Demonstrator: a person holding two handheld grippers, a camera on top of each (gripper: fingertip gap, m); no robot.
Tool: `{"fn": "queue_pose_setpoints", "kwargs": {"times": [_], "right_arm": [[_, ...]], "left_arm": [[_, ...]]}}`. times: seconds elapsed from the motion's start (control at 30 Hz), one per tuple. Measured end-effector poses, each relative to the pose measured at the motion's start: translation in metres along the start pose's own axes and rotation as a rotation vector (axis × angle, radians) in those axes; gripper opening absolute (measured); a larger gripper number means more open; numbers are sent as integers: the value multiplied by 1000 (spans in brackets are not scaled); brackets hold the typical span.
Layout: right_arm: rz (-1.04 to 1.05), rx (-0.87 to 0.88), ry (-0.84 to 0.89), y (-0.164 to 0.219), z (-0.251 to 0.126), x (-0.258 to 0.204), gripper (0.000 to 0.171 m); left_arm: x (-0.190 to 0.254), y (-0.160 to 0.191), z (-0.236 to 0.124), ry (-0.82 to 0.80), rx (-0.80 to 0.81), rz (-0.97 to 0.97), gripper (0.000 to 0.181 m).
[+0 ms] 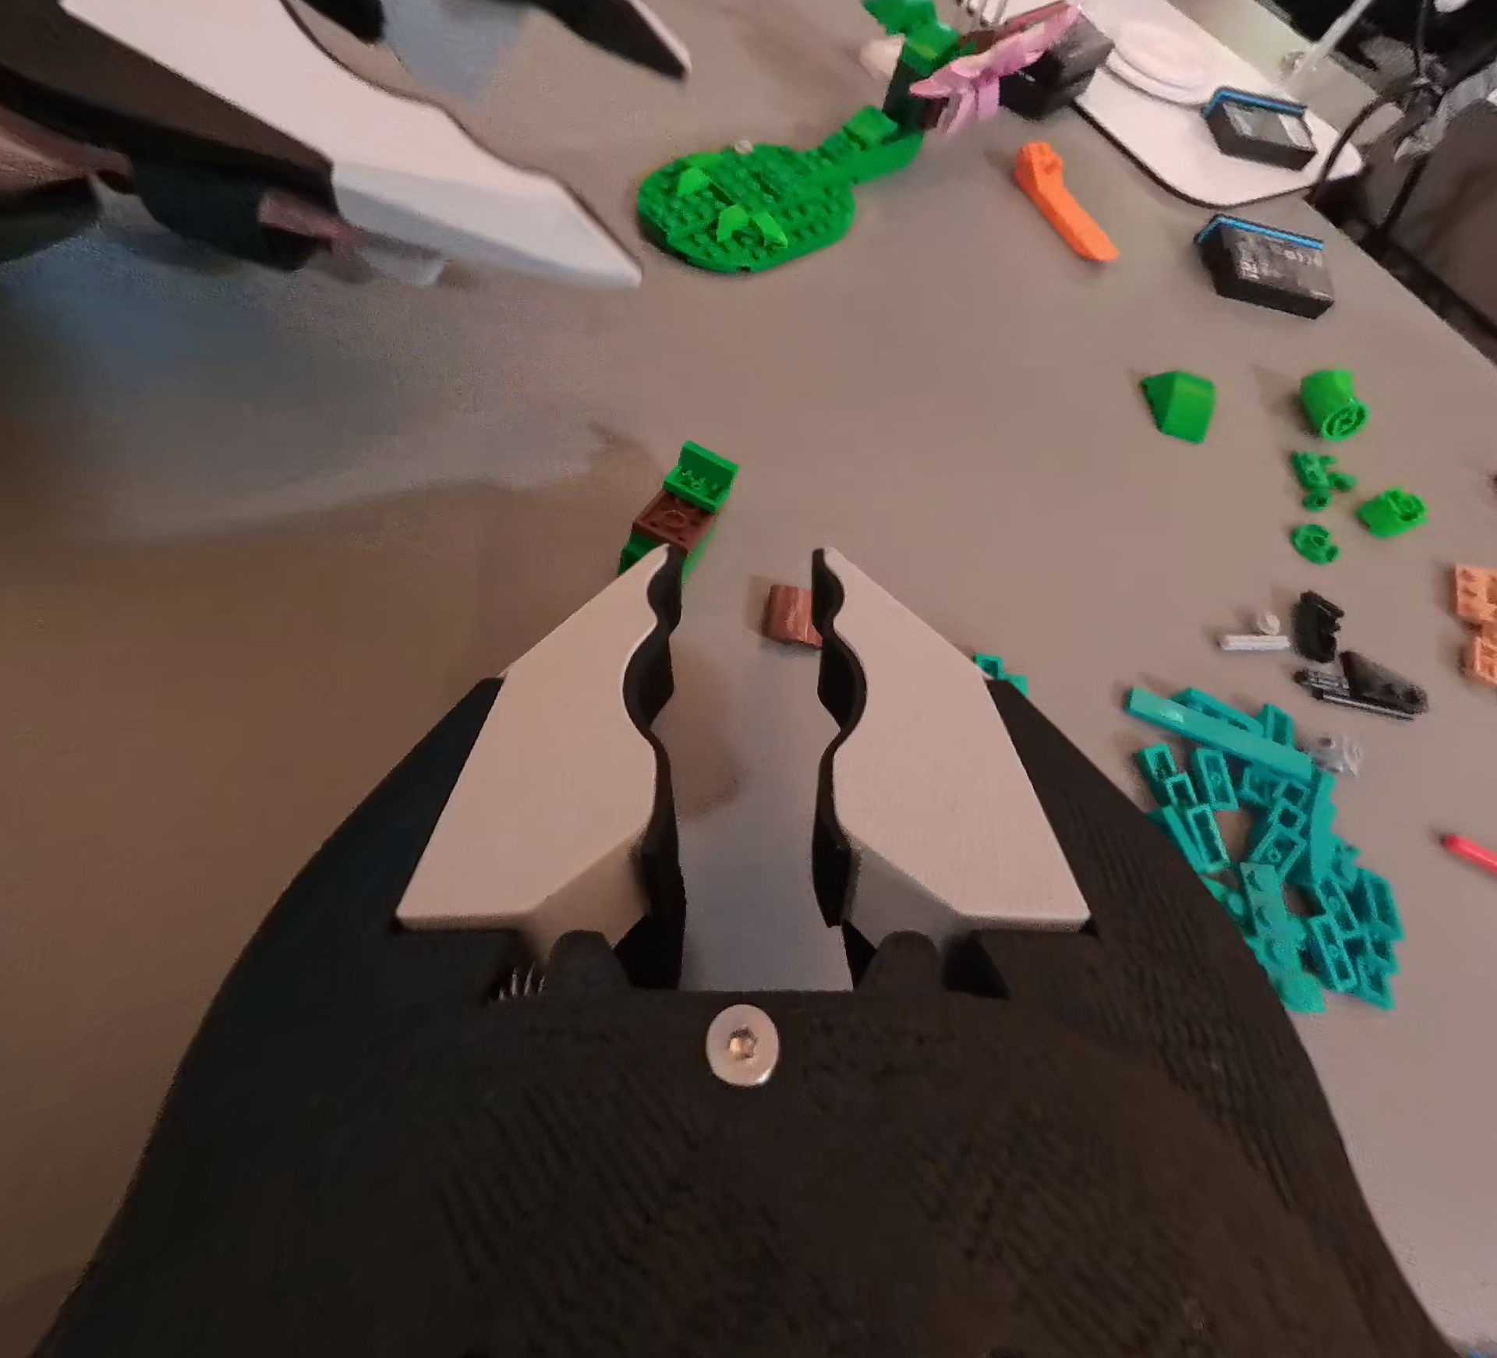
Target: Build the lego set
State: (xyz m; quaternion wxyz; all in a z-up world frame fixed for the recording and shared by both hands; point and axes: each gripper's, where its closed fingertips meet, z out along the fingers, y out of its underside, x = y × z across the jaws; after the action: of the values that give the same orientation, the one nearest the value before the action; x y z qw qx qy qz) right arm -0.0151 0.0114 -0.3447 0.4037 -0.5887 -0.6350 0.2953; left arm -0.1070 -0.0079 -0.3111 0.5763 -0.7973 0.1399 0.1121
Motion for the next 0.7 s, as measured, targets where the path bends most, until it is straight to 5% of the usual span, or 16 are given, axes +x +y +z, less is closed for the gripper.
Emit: {"fn": "queue_pose_setpoints", "kwargs": {"times": [0.27, 0.7], "right_arm": [[-65, -4, -12, -3, 4, -18, 31], [-148, 125, 122, -23, -2, -3, 27]], "left_arm": [[-41, -12, -18, -304, 148, 55, 59], [-22, -14, -17, -219, 200, 64, 52]]}}
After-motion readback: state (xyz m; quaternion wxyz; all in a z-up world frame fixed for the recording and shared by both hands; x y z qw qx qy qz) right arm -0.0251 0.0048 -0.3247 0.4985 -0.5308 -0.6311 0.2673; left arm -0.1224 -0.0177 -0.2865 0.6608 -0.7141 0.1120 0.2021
